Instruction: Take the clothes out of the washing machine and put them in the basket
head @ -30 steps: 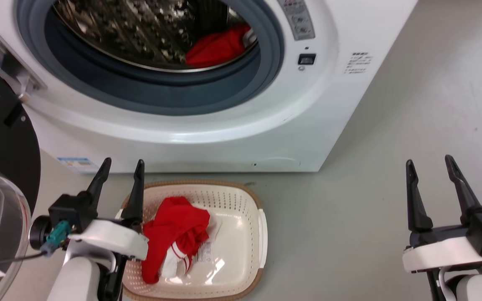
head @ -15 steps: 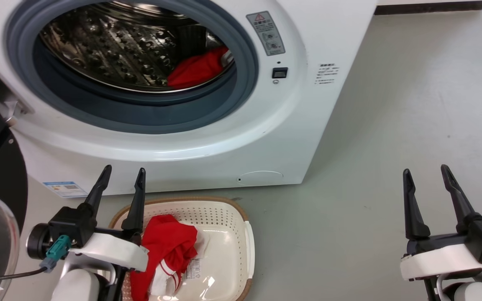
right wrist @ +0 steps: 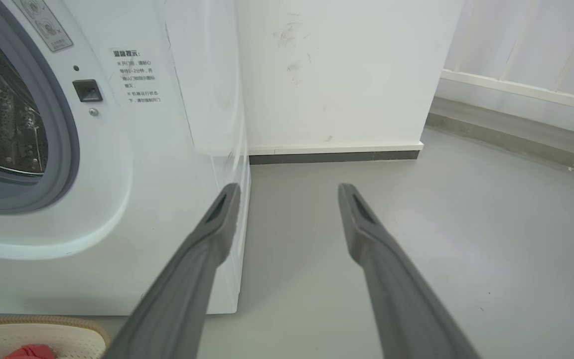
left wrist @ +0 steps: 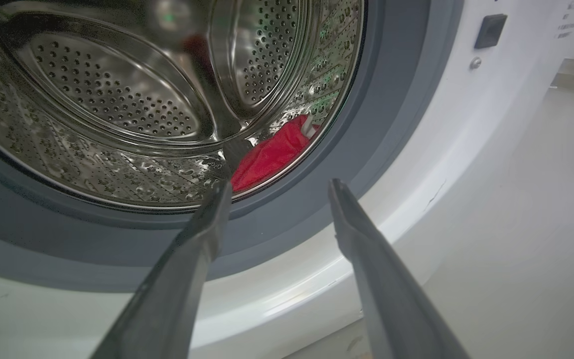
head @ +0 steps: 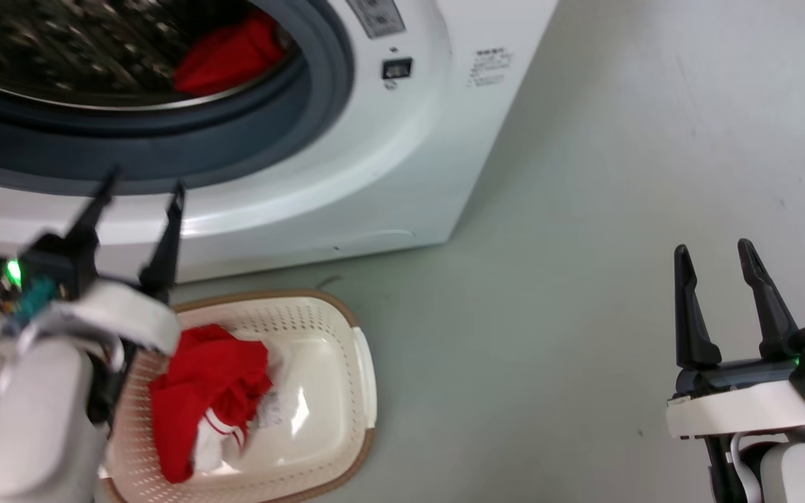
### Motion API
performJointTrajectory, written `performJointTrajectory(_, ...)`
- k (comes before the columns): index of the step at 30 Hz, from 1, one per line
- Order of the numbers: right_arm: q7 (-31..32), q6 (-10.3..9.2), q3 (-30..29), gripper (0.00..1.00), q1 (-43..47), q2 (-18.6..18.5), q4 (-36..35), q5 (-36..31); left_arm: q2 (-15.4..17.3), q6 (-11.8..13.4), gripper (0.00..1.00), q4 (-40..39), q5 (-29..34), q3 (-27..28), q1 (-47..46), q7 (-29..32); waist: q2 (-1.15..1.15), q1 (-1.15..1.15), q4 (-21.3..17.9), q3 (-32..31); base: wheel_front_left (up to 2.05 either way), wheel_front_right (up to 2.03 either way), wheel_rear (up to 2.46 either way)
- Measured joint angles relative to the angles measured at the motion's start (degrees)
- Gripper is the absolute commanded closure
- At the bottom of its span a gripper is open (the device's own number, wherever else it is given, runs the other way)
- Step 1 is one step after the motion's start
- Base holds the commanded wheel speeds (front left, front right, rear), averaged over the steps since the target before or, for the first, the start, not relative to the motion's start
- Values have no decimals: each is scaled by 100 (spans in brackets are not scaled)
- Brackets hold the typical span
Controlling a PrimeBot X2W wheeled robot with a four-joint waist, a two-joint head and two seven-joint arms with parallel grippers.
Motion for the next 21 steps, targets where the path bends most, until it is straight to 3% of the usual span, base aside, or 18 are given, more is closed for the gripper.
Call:
performJointTrajectory(5,0,0,36,0,-67,-2,-31,225,565,0,0,258,-364,-331,-1185,536,0,0,-298,559,0,0,0)
performJointTrajectory(14,0,1,178,0,-425,0,-176,552,1384,-1,0,911,-1029,-1325,-3727,2265,0,1,-727,1617,0,0,0)
performJointTrajectory(21,0,1,431,0,-636,-3,-254,758,1444,0,0,1863,-1484,-1621,-5694,3323,0,1,-1039,2313,0,0,0)
